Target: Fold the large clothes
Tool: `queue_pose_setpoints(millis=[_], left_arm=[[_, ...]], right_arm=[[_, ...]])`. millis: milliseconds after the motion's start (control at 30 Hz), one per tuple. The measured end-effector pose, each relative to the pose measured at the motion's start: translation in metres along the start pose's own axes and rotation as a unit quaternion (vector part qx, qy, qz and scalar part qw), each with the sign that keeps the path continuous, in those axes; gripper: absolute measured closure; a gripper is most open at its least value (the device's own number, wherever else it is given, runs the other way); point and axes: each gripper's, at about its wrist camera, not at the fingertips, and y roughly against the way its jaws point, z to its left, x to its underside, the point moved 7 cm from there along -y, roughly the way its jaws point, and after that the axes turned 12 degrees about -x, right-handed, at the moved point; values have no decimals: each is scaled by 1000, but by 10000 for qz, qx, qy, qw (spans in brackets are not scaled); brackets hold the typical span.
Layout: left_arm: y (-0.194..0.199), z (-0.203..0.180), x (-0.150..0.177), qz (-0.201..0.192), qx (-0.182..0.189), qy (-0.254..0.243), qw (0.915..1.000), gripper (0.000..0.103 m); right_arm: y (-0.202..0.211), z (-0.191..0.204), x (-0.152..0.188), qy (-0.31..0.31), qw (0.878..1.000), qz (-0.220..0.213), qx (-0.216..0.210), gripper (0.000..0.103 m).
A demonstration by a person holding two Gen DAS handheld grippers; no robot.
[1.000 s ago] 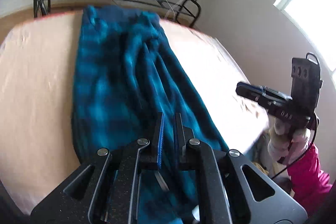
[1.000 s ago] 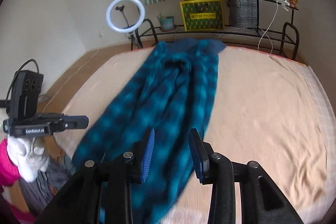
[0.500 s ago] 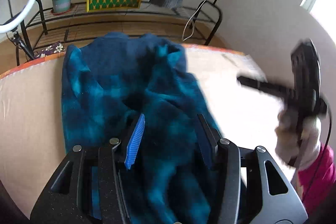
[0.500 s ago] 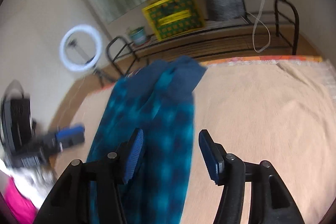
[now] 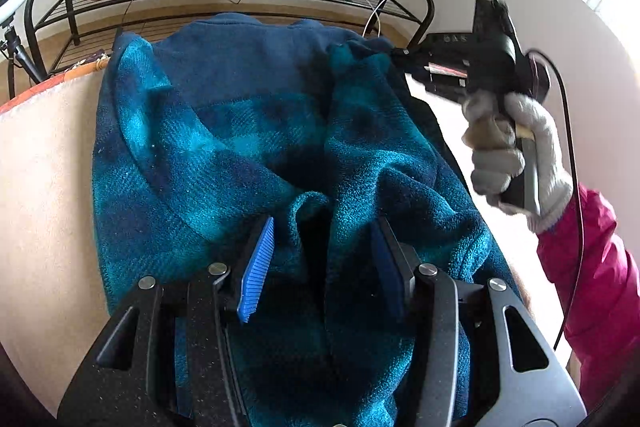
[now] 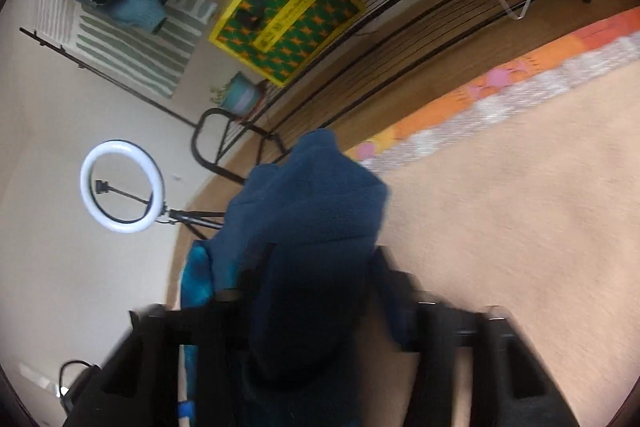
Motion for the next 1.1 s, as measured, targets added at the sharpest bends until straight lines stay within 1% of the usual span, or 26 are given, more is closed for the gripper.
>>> queue_pose_setpoints(millis=[33,67,100,133,167,200,233,267,300,333,367,400,433,467,500,567,600,667,733,767,833,900,1033,1067,1100], left_arm=[[2,0,0,-52,29,-2,10000,53],[5,0,0,-108,99,37,9999,53],[7,-1,1,-145,132,36,9998,53],[8,-2,2,-179,143,-1,9997,53],[6,-3,4,-199,116,-57,9997,53],[4,-3,6,-204,66,-111,9997,53],[0,-4,9,-195,-9,-177,9997,53],[-4,-5,11,-174,-46,-210,9996,53],[-6,-5,13,-175,-65,-207,9996,53],[-5,-5,12,-192,-84,-218,9995,53],[-4,-6,10,-196,-75,-231,9995,53],[-1,-6,9,-193,-48,-238,9995,53],[2,-5,9,-193,-2,-213,9996,53],[9,-3,8,-207,83,-148,9996,53],[17,0,7,-213,136,-75,9997,53],[37,7,4,-304,203,6,9993,53],[54,13,3,-422,205,37,9989,53],[83,24,4,-620,133,43,9980,53],[113,39,9,-759,36,74,9971,53],[127,45,13,-803,-23,102,9967,53],[153,58,21,-876,-158,163,9959,53],[176,68,30,-912,-237,237,9953,53],[234,84,45,-1128,-250,506,9920,53],[250,86,50,-1214,-248,569,9907,53],[271,88,56,-1304,-216,627,9892,53]], right_arm=[[0,9,-6,248,9995,18,181,99],[2,25,-15,783,9950,46,611,99],[3,34,-24,1141,9891,48,927,100],[6,45,-32,1582,9787,21,1312,100],[8,54,-38,2014,9645,-15,1708,100],[2,54,-40,2230,9556,80,1927,100],[-5,48,-39,2254,9525,230,2035,100],[-15,39,-35,2318,9456,394,2247,100],[-25,29,-31,2455,9352,548,2492,100],[-33,21,-26,2524,9287,695,2627,99],[-37,14,-21,2510,9273,793,2661,98],[-33,12,-22,2461,9295,717,2651,95],[-25,12,-26,2330,9353,586,2599,79],[-14,14,-32,2137,9438,395,2490,72],[-3,19,-37,2030,9504,248,2345,67],[22,29,-40,1963,9536,14,2283,67],[35,37,-38,1901,9590,-55,2102,67],[55,54,-26,1778,9689,-67,1721,68],[73,73,-1,1761,9745,63,1389,69],[82,87,17,1866,9742,157,1262,69],[88,106,42,2029,9718,311,1159,69],[104,126,68,2079,9721,392,1009,69],[151,175,101,2235,9713,221,786,69],[168,194,109,2313,9699,132,755,69],[180,205,110,2377,9683,49,770,69]])
